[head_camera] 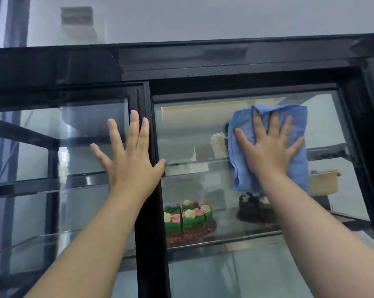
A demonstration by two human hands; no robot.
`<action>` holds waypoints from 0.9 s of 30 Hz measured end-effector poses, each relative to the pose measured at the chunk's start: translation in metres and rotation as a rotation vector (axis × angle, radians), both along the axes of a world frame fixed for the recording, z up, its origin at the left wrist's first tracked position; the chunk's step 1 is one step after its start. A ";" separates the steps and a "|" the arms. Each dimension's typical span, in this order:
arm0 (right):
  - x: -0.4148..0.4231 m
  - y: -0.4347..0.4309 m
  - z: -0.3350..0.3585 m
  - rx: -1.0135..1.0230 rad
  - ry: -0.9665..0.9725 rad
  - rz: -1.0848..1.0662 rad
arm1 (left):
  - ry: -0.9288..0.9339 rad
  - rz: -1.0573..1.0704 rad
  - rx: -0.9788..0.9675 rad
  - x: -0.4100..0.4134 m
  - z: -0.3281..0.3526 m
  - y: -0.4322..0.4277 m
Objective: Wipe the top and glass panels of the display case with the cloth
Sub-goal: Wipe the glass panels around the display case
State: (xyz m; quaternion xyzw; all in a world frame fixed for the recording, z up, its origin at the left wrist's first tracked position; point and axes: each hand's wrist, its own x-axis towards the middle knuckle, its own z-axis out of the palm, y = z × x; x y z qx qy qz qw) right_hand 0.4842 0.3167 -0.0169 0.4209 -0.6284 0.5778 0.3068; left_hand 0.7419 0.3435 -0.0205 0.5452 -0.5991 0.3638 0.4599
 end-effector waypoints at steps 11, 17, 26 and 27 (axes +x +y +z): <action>0.030 -0.005 0.058 -0.023 0.262 0.059 | 0.024 0.026 0.020 0.001 0.060 0.017; 0.070 -0.009 0.066 -0.108 0.431 0.049 | 0.074 -0.012 0.054 -0.006 0.063 0.013; -0.034 -0.001 0.057 -0.071 -0.088 -0.021 | -0.134 -0.006 -0.271 -0.032 0.021 0.005; -0.021 -0.002 0.057 -0.079 -0.024 -0.022 | -0.181 -0.065 -0.306 -0.044 0.006 -0.003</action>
